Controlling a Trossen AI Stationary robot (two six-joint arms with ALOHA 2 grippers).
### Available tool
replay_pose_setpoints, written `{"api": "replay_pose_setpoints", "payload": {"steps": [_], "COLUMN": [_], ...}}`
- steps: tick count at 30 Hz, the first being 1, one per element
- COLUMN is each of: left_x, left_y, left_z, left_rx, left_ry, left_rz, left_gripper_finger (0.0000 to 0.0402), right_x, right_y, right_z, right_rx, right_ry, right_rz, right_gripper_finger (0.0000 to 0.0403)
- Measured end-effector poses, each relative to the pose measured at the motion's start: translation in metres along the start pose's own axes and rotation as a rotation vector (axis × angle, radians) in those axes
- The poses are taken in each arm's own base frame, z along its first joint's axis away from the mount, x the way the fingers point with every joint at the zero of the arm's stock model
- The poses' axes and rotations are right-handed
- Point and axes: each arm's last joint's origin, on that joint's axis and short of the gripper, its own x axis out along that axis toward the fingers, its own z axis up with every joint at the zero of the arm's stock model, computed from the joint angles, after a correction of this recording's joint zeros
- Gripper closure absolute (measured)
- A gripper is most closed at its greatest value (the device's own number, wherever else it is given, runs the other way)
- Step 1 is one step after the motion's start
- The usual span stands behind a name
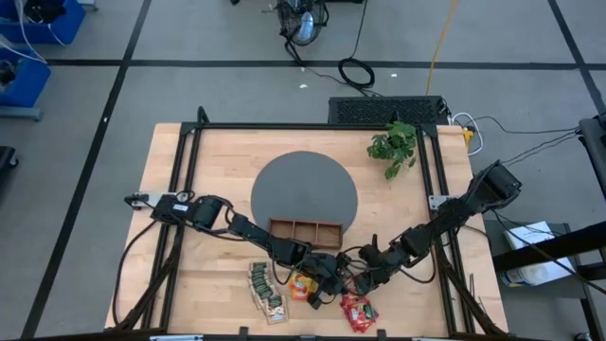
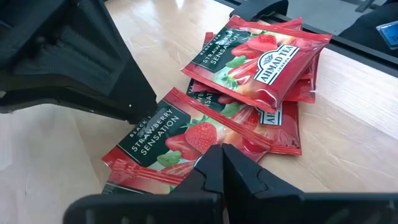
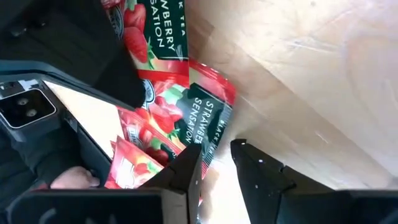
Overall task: Pick & Place Tea
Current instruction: Put the red tea bag into the right section of the wooden organizer
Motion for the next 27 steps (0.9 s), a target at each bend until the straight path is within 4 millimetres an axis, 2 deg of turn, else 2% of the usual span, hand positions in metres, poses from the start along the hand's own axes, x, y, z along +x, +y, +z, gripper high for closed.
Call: {"api": "replay_pose_setpoints", "payload": {"steps": [6,11,17,20,23,25,27], "left_x": [0.0,0.0,-0.001,-0.001,-0.001,-0.001,-0.001], "left_y": [0.001,0.003,0.006,0.006,0.006,0.006,0.006], "left_z": [-0.001,-0.001,-0.002,-0.002,-0.002,-0.002,-0.001], "left_rx": [-0.001,-0.004,-0.006,-0.006,-0.006,-0.006,-0.003], "left_ry": [-0.001,-0.005,-0.01,-0.01,-0.011,-0.011,-0.015], "left_rz": [-0.003,-0.002,0.001,0.001,0.002,0.003,0.009], "left_gripper_finger": [0.0383,0.0397,0.0385,0.0393,0.0397,0.0388,0.0376], "right_x": [0.009,0.016,0.017,0.017,0.017,0.017,0.017], "right_y": [0.0,0.003,0.005,0.004,0.002,0.0,0.0], "right_z": [0.001,0.002,0.005,0.006,0.008,0.009,0.009], "right_rx": [-0.001,-0.028,-0.069,-0.095,-0.123,-0.154,-0.192], "right_ry": [0.009,0.014,-0.016,-0.024,-0.039,-0.041,-0.044], "right_rz": [0.011,0.063,0.083,0.077,0.05,0.035,0.029], "right_gripper_finger": [0.0314,0.0314,0.0314,0.0318,0.0344,0.0378,0.0395]}}
